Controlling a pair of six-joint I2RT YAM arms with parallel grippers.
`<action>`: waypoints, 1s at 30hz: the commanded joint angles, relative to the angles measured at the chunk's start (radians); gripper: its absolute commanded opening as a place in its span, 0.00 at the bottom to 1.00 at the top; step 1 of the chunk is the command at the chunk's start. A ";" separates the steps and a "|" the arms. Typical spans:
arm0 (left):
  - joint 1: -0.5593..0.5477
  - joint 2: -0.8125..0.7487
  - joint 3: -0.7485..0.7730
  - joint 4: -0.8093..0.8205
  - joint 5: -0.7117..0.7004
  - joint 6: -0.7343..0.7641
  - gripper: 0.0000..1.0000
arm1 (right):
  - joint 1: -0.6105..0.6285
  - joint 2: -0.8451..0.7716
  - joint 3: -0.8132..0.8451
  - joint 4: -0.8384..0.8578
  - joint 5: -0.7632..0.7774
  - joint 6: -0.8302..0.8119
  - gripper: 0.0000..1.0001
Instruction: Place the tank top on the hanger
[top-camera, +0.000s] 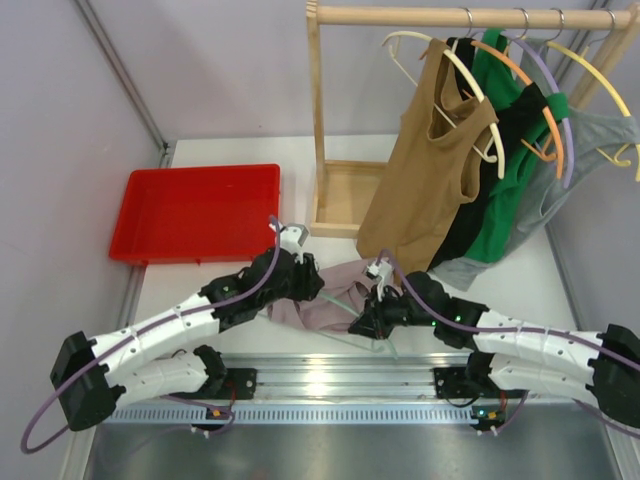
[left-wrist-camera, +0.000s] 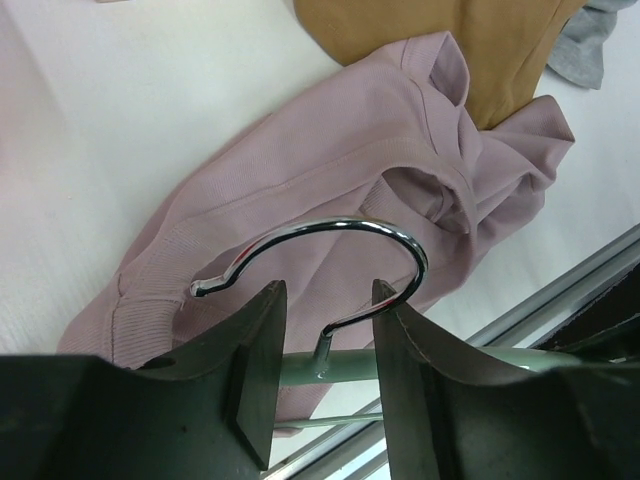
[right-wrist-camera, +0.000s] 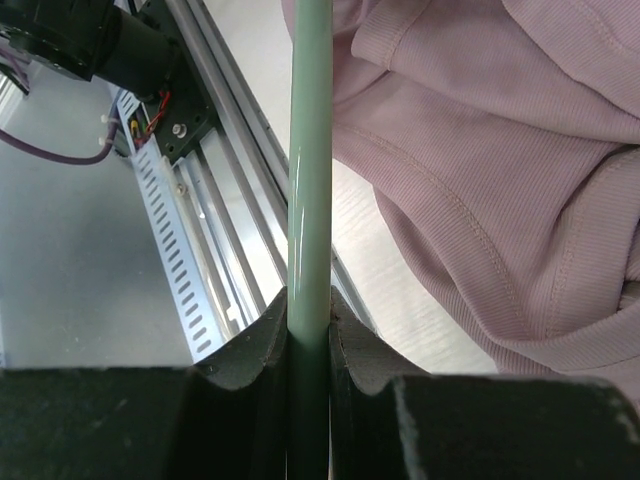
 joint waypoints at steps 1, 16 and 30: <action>-0.003 -0.022 -0.017 0.074 -0.011 0.008 0.41 | 0.027 0.013 0.062 0.056 0.017 -0.024 0.00; -0.004 -0.085 -0.057 0.082 -0.005 0.066 0.00 | 0.087 0.045 0.221 -0.242 0.275 -0.001 0.38; -0.006 -0.113 -0.080 0.099 -0.008 0.085 0.00 | 0.068 0.022 0.439 -0.655 0.698 0.148 0.45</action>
